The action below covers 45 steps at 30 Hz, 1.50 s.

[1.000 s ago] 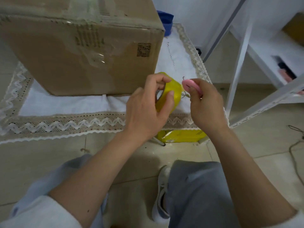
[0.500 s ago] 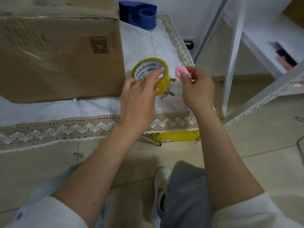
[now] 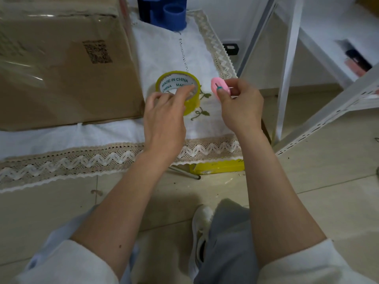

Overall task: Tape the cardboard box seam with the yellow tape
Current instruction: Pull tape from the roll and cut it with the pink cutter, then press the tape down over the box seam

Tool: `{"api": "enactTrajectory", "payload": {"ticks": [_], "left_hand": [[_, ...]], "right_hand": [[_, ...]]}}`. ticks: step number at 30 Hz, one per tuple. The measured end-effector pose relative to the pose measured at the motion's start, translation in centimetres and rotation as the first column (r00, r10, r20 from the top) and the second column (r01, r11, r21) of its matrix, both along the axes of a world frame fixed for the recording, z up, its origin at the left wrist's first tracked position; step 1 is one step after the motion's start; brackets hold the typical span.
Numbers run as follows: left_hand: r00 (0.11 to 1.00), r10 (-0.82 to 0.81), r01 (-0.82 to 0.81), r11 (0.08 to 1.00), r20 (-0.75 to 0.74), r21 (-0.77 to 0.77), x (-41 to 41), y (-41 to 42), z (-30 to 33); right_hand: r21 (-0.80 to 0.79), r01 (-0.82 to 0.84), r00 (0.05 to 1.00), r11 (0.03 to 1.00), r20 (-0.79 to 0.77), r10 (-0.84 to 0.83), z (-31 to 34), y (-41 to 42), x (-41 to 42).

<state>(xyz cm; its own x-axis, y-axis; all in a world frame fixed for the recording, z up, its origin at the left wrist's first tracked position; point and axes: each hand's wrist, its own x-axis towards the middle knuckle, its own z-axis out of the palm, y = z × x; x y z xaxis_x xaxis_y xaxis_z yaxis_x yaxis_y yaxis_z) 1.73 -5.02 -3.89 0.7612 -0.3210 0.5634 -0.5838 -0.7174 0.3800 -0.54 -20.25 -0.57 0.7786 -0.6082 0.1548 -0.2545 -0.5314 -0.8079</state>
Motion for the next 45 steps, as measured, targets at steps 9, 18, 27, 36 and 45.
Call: {"api": "enactTrajectory", "payload": {"ticks": [9,18,27,36,45], "left_hand": [[0.99,-0.064,0.034,0.973,-0.127,-0.226,0.4,0.8,2.0],[0.991,-0.097,0.066,0.952,-0.091,-0.299,0.6,1.3,1.8],[0.989,-0.104,0.068,0.95,-0.103,-0.303,0.3,1.5,1.9],[0.986,-0.13,0.093,0.947,-0.101,-0.308,0.1,2.1,2.0],[0.984,-0.177,0.158,0.936,-0.034,-0.314,-0.6,3.7,2.5]], "right_hand": [[0.013,-0.062,0.998,0.998,-0.019,0.062,0.2,-0.2,3.3],[-0.012,-0.106,0.991,0.994,-0.085,0.104,0.3,-0.9,10.5],[0.015,-0.057,0.987,0.998,-0.147,0.058,-0.1,-1.0,11.6],[-0.036,-0.093,0.974,0.995,-0.211,0.084,1.0,-0.6,10.1],[-0.061,-0.084,0.995,0.995,-0.06,0.08,2.9,1.2,7.1]]}}
